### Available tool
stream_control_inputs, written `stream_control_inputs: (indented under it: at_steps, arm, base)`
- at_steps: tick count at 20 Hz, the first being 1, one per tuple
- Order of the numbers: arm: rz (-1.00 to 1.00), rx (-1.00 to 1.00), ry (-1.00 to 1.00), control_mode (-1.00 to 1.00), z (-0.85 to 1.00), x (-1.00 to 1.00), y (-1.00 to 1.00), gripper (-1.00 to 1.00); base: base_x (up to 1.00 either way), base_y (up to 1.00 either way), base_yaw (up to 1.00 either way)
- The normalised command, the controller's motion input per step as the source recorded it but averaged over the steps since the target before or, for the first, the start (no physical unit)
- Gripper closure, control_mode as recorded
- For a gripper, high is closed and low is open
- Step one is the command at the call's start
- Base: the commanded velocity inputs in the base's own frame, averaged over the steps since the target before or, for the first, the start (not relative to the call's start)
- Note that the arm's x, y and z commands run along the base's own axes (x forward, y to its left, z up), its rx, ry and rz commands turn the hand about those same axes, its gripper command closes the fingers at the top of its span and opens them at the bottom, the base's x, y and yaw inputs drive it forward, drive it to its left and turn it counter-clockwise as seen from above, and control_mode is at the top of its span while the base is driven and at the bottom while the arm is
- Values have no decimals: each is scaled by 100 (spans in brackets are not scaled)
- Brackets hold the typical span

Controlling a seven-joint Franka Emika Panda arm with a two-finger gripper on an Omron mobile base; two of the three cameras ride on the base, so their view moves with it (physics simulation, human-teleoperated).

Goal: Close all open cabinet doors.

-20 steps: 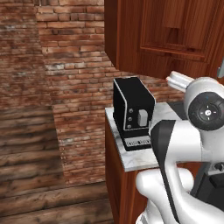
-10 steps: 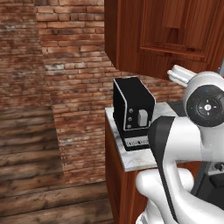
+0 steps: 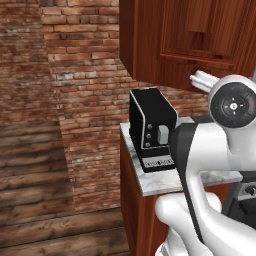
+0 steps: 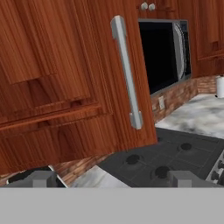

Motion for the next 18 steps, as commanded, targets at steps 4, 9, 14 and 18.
stream_control_inputs:
  at_steps: [4, 9, 14, 18]
  arm:
    - [0, 0, 0, -100, 0, 17, 0, -100]
    - [0, 0, 0, -100, 0, 4, 0, -100]
    - [0, 0, 0, -100, 0, 9, 0, -100]
    - [0, 0, 0, -100, 0, 36, 0, -100]
  base:
    - [0, 0, 0]
    - [0, 0, 0]
    - [0, 0, 0]
    - [0, 0, 0]
